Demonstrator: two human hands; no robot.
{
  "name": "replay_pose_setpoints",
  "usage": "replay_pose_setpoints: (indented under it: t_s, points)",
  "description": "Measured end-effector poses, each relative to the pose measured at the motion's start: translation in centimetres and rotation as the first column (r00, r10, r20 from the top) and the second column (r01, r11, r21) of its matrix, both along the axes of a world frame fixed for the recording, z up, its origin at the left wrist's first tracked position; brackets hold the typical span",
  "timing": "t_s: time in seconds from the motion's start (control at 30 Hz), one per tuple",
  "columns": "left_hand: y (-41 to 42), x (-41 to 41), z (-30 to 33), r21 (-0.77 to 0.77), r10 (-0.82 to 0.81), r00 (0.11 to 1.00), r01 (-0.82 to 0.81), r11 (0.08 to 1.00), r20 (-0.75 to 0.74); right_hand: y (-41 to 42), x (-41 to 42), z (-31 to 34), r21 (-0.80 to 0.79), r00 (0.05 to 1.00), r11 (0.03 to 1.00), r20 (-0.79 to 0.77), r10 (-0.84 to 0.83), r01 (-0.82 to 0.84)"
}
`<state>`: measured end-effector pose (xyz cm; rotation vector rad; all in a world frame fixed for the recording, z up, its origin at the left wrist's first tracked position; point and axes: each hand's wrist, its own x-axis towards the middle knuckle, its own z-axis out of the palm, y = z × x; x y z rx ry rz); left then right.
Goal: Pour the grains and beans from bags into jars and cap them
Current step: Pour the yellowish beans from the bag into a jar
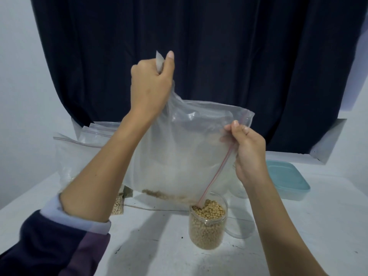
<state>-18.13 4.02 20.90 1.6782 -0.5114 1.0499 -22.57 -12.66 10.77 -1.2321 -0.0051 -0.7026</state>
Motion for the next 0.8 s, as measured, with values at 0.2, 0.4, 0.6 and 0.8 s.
replay_pose_setpoints:
  t_s: [0.2,0.4,0.6,0.8]
  points:
    - [-0.05,0.11,0.06,0.004,0.004,1.0,-0.004,1.0,-0.002,-0.03,0.02,-0.11,0.0,1.0,1.0,-0.01,-0.002,0.002]
    - [-0.18,0.24,0.03,0.009,0.008,1.0,-0.008,1.0,-0.008,0.03,0.2,-0.05,0.009,1.0,1.0,-0.008,-0.011,0.011]
    - [-0.23,0.36,0.04,0.009,0.003,1.0,-0.003,1.0,-0.005,-0.22,0.04,-0.19,-0.015,0.999,0.999,0.006,-0.037,0.037]
    - [-0.22,0.59,-0.22,0.013,-0.005,1.0,0.005,1.0,0.0,-0.19,0.26,-0.35,0.001,0.999,0.999,0.006,-0.041,0.041]
